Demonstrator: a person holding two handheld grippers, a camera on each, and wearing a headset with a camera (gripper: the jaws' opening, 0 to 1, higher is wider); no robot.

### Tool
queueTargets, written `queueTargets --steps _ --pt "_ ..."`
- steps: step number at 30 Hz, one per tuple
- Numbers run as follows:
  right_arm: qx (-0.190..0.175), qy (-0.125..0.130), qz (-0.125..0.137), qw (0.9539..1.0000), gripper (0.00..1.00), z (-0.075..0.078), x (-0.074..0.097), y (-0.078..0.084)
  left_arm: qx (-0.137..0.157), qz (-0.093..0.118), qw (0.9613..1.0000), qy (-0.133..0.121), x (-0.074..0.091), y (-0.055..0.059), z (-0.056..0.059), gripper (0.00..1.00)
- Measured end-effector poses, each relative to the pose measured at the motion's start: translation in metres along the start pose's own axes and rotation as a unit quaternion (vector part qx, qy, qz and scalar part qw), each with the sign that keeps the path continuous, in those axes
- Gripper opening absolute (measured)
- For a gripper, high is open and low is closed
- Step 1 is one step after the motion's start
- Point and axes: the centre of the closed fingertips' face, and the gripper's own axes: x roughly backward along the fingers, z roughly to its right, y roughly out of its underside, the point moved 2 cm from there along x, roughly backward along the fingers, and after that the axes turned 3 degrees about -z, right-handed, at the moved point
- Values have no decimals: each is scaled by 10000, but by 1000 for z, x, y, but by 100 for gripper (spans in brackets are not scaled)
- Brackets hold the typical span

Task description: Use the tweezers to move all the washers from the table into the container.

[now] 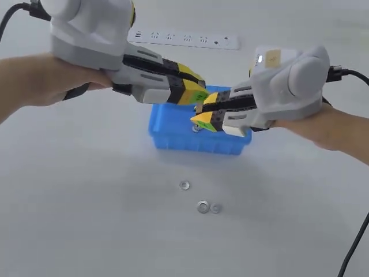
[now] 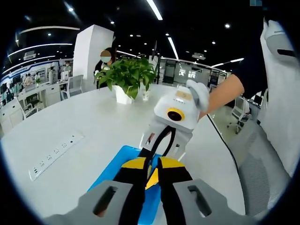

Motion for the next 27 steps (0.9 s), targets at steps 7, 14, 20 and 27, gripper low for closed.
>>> queueTargets --steps 7,14,20,27 --pt "21 -83 -17 10000 11 -4 -2 0 -389 -370 9984 165 1 1 0 10" --pt "47 -143 11 9999 11 -6 -2 -4 -760 -645 9946 304 -5 4 1 8" --pt "94 -168 -69 9998 11 -7 -1 0 -1024 -1023 9885 436 -7 9 -3 7" --pt "45 -125 -32 9999 11 -5 2 -1 -1191 -1096 9860 413 -3 10 -7 6"
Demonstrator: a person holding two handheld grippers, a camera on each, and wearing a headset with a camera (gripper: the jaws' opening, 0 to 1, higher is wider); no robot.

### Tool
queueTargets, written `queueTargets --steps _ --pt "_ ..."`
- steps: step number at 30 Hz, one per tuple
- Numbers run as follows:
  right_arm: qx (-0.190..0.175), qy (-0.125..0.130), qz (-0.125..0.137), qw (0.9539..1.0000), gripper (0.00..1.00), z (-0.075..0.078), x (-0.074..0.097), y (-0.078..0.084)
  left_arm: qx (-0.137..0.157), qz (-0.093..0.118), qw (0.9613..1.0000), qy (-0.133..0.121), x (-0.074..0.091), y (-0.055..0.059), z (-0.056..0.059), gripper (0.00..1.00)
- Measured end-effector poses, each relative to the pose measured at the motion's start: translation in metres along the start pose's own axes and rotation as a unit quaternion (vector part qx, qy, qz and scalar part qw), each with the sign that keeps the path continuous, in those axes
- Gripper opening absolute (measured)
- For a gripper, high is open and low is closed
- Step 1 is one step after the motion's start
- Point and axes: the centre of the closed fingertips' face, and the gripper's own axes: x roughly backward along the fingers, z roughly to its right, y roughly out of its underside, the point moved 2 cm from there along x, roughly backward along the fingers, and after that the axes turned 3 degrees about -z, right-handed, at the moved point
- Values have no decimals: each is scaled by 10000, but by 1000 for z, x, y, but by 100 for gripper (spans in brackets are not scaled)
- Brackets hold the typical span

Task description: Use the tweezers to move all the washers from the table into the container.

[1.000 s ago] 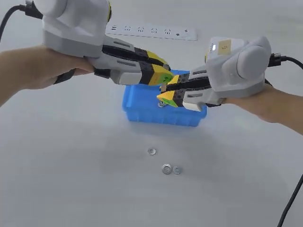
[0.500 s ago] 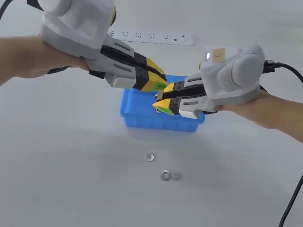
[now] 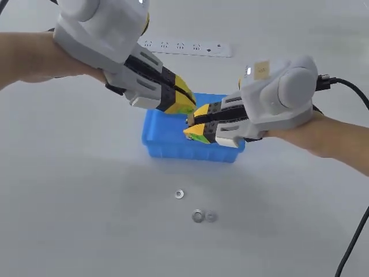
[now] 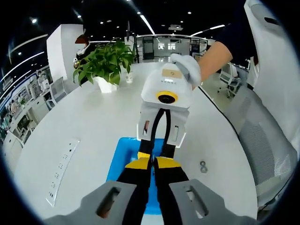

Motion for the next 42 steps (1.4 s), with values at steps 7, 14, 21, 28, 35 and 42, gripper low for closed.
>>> queueTargets --steps 7,14,21,28,35,42 --pt "7 72 34 10000 12 2 1 -5 -141 -60 9999 -44 5 -3 -1 6" --pt "34 101 0 9999 14 2 2 -7 -181 -91 9998 -66 9 -6 -1 6" --pt "-2 247 -130 9996 19 4 6 -2 -214 -69 9996 -148 14 -11 -2 6" --pt "-73 376 -83 9992 26 5 14 -4 -259 -97 9995 -181 18 -14 -2 6" --pt "229 814 200 9962 37 8 31 -19 -322 -25 9992 -214 28 -25 3 6" --pt "199 1256 187 9917 52 5 48 -26 -394 -26 9989 -246 40 -32 20 6"
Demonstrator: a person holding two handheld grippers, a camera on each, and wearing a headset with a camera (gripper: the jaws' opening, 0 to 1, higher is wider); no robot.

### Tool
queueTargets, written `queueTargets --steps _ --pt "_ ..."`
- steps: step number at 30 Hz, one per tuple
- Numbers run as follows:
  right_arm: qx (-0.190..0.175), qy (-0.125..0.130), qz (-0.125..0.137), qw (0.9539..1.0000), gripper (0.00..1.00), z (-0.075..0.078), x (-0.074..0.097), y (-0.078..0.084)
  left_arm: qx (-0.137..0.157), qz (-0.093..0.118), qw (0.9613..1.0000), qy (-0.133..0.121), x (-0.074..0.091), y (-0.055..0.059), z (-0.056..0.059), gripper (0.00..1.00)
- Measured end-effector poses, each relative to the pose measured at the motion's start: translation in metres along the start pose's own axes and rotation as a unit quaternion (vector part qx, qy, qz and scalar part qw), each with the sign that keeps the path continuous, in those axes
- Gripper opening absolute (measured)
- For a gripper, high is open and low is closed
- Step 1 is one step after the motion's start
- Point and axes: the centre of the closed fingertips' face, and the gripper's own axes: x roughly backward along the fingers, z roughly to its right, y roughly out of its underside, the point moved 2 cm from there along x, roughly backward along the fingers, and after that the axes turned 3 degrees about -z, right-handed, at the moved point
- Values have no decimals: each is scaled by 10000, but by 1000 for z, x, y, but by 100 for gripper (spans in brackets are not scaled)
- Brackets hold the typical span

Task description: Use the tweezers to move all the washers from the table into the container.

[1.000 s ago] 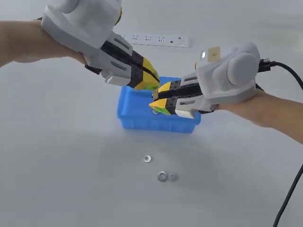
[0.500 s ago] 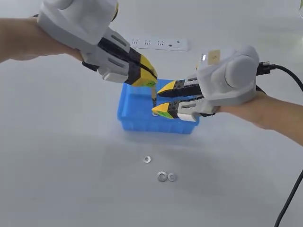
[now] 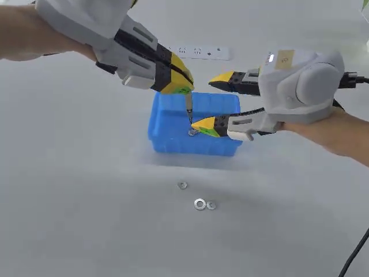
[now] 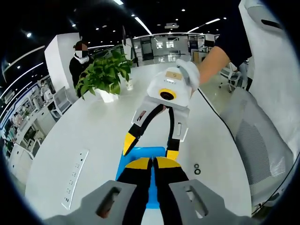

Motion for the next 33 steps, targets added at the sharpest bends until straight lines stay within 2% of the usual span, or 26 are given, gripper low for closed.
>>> queueTargets --steps 3,4,8,10,13,17,21,23,27,30,33 --pt "-28 177 -112 9998 56 -4 12 4 -20 -12 10000 17 2 -1 9 6" --pt "84 243 -212 9994 58 -6 19 7 -19 -17 10000 25 2 -1 13 6" --pt "136 275 -321 9990 63 -17 36 15 -46 -32 9999 112 5 -1 32 6" --pt "106 228 -402 9989 67 -22 42 21 -41 -53 9999 117 5 -1 39 6" --pt "-46 105 -520 9986 68 -37 51 31 79 34 9999 140 3 -2 46 6" --pt "-145 1 -645 9978 70 -55 57 45 130 15 9997 208 -4 2 62 6" --pt "121 -9 -971 9952 70 -68 64 60 161 84 9993 318 -11 0 84 6" --pt "133 -10 -948 9954 70 -73 67 61 224 99 9990 380 -14 1 90 6" --pt "-334 34 -828 9960 70 -82 75 64 340 40 9986 405 -21 7 103 6" --pt "-712 112 -720 9948 71 -87 81 65 417 41 9983 395 -26 9 109 6" --pt "-956 118 -726 9927 74 -90 84 68 433 33 9983 390 -29 11 114 6"
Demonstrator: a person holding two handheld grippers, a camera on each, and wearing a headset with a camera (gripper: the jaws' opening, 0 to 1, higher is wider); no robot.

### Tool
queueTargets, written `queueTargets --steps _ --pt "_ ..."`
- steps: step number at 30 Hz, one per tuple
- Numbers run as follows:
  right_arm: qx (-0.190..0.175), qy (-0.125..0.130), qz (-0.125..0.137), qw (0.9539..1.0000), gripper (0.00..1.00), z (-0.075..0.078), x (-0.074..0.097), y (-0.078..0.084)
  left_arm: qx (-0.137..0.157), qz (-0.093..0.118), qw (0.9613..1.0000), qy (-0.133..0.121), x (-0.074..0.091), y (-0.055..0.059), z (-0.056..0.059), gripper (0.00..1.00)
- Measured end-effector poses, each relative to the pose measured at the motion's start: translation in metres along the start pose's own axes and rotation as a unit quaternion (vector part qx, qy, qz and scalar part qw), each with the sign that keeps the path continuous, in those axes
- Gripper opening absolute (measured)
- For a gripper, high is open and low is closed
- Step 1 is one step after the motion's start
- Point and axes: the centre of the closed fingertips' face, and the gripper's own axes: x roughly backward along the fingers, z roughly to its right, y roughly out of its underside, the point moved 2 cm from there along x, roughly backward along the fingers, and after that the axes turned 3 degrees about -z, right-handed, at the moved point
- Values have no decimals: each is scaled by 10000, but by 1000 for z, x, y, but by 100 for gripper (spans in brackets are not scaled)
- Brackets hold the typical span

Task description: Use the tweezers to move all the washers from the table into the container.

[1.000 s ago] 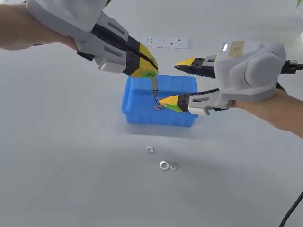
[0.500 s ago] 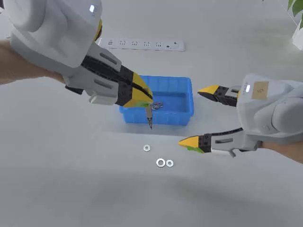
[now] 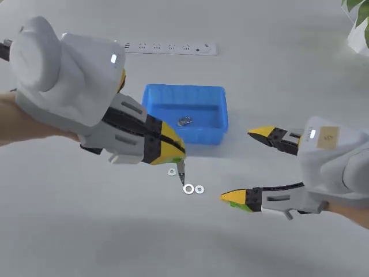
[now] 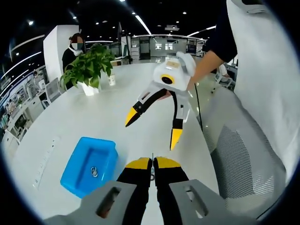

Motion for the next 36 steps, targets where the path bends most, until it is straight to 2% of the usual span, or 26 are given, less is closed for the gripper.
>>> queueTargets --steps 3,8,13,16,23,36 --pt "-109 -32 26 9999 75 -4 3 4 76 2 10000 -33 -4 3 1 6" --pt "-577 -68 113 9982 75 -6 5 8 137 -14 9999 -32 -9 6 4 6" --pt "-620 -72 74 9980 73 -9 6 12 173 37 9998 -55 -13 4 2 6" --pt "-565 -84 11 9984 73 -10 7 15 138 16 9999 -27 -16 5 2 6" --pt "-699 -123 -61 9975 73 -12 7 21 132 -42 9999 11 -21 9 1 6" --pt "-731 -151 -69 9972 73 -13 5 22 97 -42 9999 70 -26 11 0 6"
